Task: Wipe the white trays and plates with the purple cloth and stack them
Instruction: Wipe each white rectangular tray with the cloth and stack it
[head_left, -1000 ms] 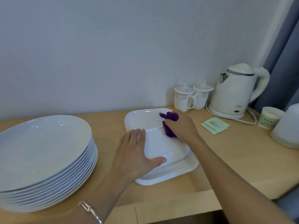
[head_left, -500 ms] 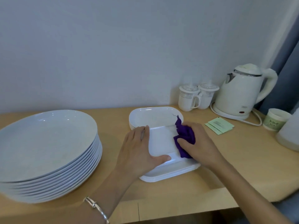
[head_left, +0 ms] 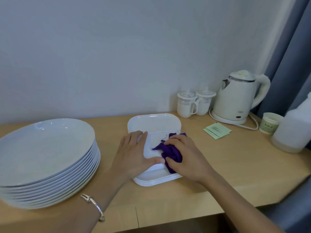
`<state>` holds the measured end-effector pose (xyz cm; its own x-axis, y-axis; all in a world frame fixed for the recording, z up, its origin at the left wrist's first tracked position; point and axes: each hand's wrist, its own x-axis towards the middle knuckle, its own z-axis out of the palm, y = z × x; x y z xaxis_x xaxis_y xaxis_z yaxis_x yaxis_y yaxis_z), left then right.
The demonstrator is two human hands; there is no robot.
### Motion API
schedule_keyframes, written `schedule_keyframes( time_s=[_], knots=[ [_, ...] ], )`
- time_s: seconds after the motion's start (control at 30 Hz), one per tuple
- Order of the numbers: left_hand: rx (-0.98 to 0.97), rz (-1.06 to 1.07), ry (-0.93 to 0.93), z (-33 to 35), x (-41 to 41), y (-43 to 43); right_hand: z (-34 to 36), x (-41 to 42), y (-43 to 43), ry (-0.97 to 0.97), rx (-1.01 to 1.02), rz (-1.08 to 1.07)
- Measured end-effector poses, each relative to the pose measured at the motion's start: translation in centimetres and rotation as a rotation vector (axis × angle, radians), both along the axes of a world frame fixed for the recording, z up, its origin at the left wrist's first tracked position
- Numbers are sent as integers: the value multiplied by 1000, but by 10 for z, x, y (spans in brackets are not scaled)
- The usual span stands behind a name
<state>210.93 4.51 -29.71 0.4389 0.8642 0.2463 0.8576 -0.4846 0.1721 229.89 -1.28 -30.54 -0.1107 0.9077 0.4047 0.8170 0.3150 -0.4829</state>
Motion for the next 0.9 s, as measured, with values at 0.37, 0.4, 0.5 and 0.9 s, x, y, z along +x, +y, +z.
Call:
schedule_keyframes(
  time_s=[0.37,0.4,0.5,0.9],
  knots=[
    [-250,120,22,31,23,47,0,-1,0,-25,73,77],
    [-259,129,30,33,24,49,1,-1,-1,-35,94,85],
    [-256,99,-7,51,24,51,2,-1,-2,-56,163,95],
    [329,-37,-79,88,32,44,4,-7,10,88,-138,39]
  ],
)
